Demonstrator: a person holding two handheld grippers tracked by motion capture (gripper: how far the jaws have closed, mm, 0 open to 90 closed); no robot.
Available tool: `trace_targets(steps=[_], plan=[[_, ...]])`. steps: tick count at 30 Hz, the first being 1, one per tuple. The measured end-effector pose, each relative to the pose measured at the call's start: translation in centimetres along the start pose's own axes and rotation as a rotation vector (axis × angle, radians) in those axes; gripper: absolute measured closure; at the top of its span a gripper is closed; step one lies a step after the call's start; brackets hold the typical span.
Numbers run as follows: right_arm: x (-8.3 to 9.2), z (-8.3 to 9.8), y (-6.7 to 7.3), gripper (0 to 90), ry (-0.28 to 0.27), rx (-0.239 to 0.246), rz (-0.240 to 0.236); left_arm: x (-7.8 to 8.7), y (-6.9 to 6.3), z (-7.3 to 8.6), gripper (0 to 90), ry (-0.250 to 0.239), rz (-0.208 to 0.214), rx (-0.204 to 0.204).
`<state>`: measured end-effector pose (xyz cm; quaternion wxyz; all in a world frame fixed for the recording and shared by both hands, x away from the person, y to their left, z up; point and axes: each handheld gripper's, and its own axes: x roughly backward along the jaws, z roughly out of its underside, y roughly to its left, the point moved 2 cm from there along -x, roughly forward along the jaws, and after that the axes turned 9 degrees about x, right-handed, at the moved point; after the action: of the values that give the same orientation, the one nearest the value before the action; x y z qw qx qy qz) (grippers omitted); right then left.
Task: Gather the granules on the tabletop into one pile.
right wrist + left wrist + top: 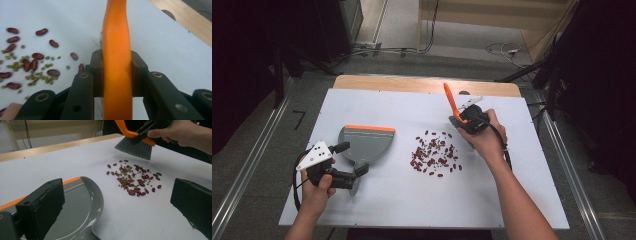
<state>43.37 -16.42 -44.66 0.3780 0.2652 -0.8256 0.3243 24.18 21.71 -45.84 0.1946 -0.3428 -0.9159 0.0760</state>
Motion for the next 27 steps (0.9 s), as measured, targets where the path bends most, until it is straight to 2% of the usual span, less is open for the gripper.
trace_targets(steps=[1,2,6,8,10,11,15,16,20,22,27], plan=[[-0.6,-0.7,0.4,68.6,0.032,0.022,0.039,0.0,0.1,0.0,0.0,-0.002,0.000,0.003],[-0.9,-0.9,0.6,68.6,0.046,0.036,0.049,0.0,0.1,0.0,0.0,-0.002,0.000,0.003],[-1.7,-1.5,1.0,68.6,0.072,0.070,0.028,0.2,0.2,0.0,0.0,-0.011,-0.002,0.010],[-2.1,-1.8,1.8,68.9,0.077,0.079,-0.016,0.2,0.2,0.0,0.0,-0.011,-0.002,0.010],[-2.1,-2.0,2.0,69.0,0.083,0.093,-0.026,0.3,0.3,0.1,0.0,-0.011,-0.002,0.015],[-2.1,-2.0,2.3,69.1,0.080,0.087,-0.067,0.3,0.4,0.1,0.0,-0.008,-0.004,0.018],[-1.8,-1.8,2.6,69.1,0.082,0.082,-0.105,0.2,0.4,0.1,0.0,-0.009,0.000,0.020],[-1.5,-1.6,2.9,69.1,0.078,0.095,-0.117,0.2,0.4,0.1,0.0,-0.009,0.001,0.020],[-1.1,-1.4,3.6,69.1,0.071,0.114,-0.135,0.2,0.3,0.1,0.0,-0.013,0.007,0.021],[-0.6,-1.1,4.4,69.0,0.073,0.138,-0.138,0.2,0.2,0.1,0.0,-0.010,0.007,0.019],[0.1,-0.9,5.7,69.0,0.071,0.155,-0.157,0.1,0.2,0.1,0.0,-0.008,0.009,0.020]])
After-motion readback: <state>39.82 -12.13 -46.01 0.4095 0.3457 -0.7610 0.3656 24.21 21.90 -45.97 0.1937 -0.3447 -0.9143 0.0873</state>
